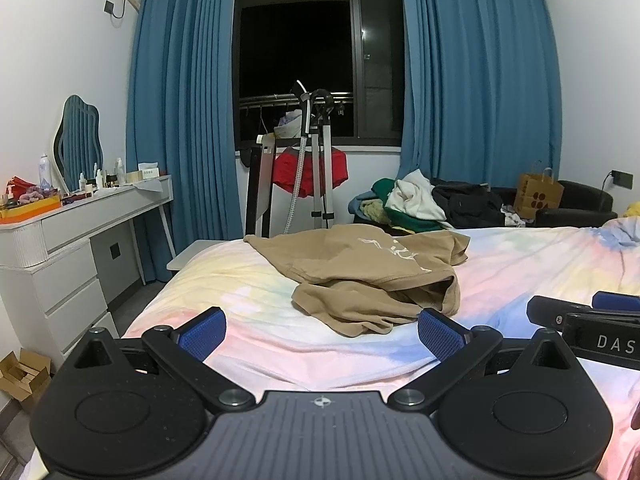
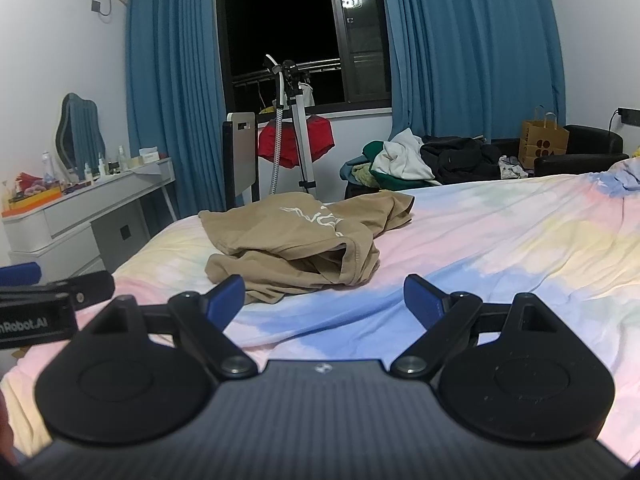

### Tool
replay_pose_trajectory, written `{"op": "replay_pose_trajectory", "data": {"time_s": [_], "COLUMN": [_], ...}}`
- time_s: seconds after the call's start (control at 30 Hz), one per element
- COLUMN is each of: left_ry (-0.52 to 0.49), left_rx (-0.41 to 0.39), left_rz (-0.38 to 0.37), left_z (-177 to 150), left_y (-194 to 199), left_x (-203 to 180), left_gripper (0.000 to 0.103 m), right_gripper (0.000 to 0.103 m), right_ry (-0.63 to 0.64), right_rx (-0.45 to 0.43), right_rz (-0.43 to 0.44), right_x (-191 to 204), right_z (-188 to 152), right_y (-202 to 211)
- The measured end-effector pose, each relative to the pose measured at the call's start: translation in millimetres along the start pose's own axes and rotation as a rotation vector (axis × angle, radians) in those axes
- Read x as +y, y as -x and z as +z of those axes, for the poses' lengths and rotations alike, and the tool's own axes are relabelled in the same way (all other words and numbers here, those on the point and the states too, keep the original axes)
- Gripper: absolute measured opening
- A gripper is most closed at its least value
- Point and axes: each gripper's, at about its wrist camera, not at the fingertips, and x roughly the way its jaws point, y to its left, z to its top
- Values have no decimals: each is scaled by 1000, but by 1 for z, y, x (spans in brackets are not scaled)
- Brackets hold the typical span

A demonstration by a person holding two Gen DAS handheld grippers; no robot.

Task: Fold clothes
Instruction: 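Move both grippers toward the crumpled tan T-shirt on the bed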

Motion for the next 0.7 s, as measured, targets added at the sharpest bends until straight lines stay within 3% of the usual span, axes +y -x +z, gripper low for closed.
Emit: {"op": "replay_pose_trajectory", "data": {"time_s": [0.43,0.7], "left_ry": [-7,14], "left_rx": [-25,5], "left_rz": [-2,-8], "left_z": [-1,-5], "left_y": [6,-2], "left_x": [-4,2], "left_gripper": [103,103], "right_gripper": [88,88], "right_ry": [1,-9], "right_rx": [1,-12], "right_rz": [6,3], "right_x": [3,3], "right_z": [-1,0], "right_y": [3,5]}}
